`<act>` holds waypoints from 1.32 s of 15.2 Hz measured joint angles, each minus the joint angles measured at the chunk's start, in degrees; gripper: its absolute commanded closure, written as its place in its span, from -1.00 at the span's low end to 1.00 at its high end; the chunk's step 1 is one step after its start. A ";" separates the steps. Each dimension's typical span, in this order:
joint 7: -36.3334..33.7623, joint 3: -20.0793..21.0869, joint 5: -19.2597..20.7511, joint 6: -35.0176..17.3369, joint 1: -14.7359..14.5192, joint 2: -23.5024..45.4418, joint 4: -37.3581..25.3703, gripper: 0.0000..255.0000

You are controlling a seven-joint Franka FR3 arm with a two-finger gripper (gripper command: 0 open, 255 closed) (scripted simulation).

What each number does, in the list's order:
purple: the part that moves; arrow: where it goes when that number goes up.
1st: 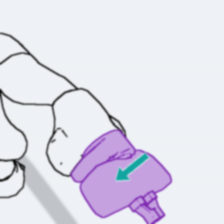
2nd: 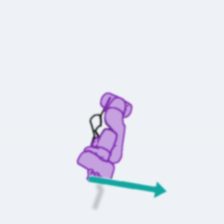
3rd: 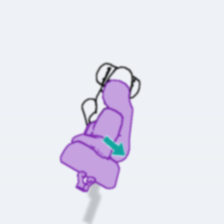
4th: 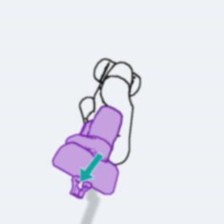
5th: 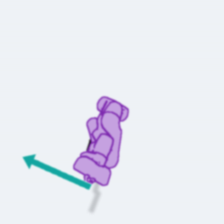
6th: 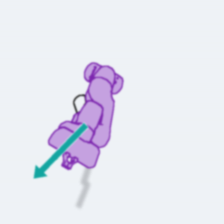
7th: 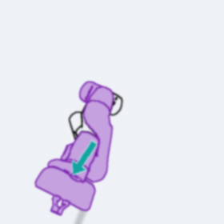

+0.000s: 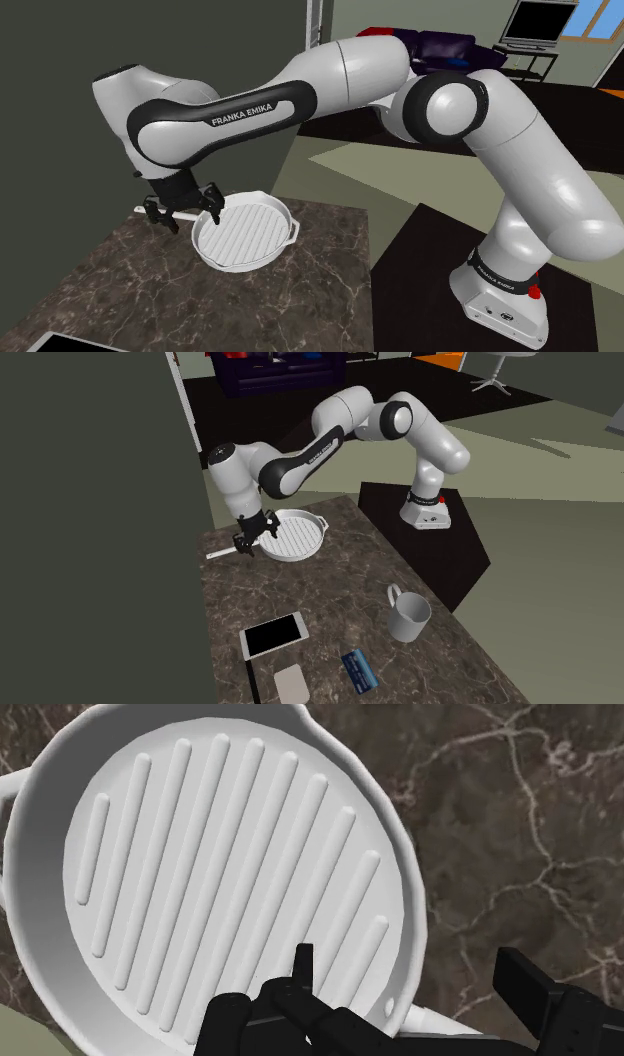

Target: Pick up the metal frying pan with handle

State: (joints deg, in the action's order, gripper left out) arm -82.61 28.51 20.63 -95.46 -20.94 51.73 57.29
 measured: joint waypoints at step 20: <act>0.61 0.06 -0.25 4.15 -0.91 -0.12 -4.36 1.00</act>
State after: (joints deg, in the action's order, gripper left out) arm -81.99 28.57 20.38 -91.30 -21.85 51.61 52.92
